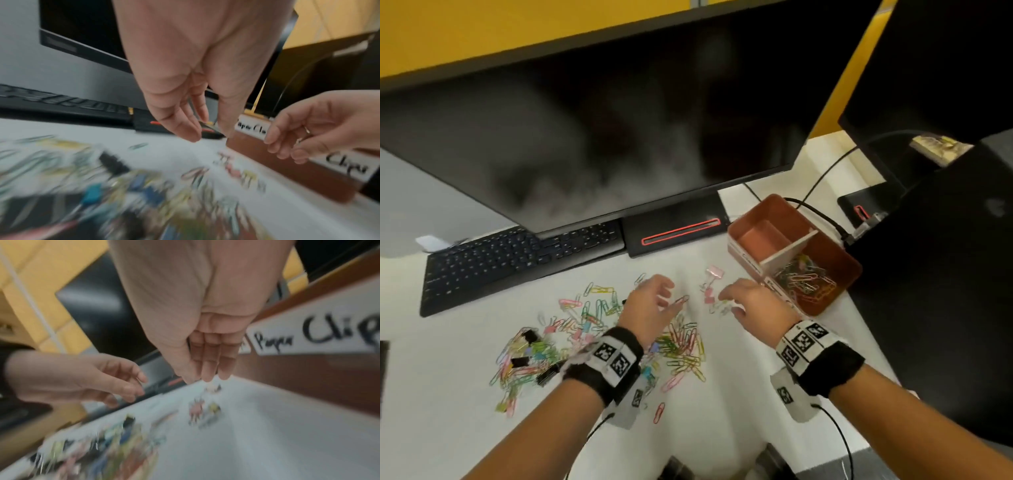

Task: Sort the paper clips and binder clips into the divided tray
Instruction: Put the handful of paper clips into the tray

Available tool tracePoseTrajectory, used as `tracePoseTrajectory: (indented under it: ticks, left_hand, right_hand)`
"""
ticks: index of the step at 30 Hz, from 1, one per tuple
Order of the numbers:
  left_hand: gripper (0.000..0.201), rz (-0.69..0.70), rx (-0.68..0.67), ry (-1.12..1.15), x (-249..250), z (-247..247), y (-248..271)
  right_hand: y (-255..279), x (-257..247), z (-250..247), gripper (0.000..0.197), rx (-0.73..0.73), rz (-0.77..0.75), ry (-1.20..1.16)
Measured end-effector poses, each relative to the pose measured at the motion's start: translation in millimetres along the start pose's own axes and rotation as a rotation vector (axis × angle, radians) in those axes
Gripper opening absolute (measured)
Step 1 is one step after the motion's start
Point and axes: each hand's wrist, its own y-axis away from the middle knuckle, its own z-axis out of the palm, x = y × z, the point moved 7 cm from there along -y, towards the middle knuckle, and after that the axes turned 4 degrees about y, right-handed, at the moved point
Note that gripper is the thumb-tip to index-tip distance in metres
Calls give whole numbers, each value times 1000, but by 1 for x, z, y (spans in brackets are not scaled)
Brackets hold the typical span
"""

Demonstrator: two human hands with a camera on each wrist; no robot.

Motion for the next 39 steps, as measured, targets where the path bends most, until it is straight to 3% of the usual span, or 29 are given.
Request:
tracePoseTrajectory:
  ticks: [3,8,14,17,21,24,27,34,39]
  left_hand:
    - [45,-83,-110,-175,-39,22,12]
    - [75,-119,-102,-248,-56,44,19]
    - [31,-34,-77,-328,-58,44,6]
    - [19,-24,-95,-317,-61,39,2]
    - [16,-49,-116,-339,-66,34,-8]
    - [16,-133,-233,-399,-72,33,-14]
    - [17,-56,-185,-405,-71,29,-15]
    - [33,15,-190,-516,-65,28,-13]
    - [29,51,-218,-542,-61,29,-9]
  right_hand:
    - [-10,11,37,45,-138,65,120]
    - [-26,20,50,28,-114,92,154]
    - [-26,20,52,20,-148,116,150]
    - [-24,6,55,19,-170,58,112]
    - [-35,-35,64,15,-163,-146,140]
    - [-49,-55,80,16,-240,-211,257]
    - [-61,-54,95,18,-303,-201,344]
    - [-68,-47,97,20,-193,-185,344]
    - [-68,-50,87,17,-180,-70,259]
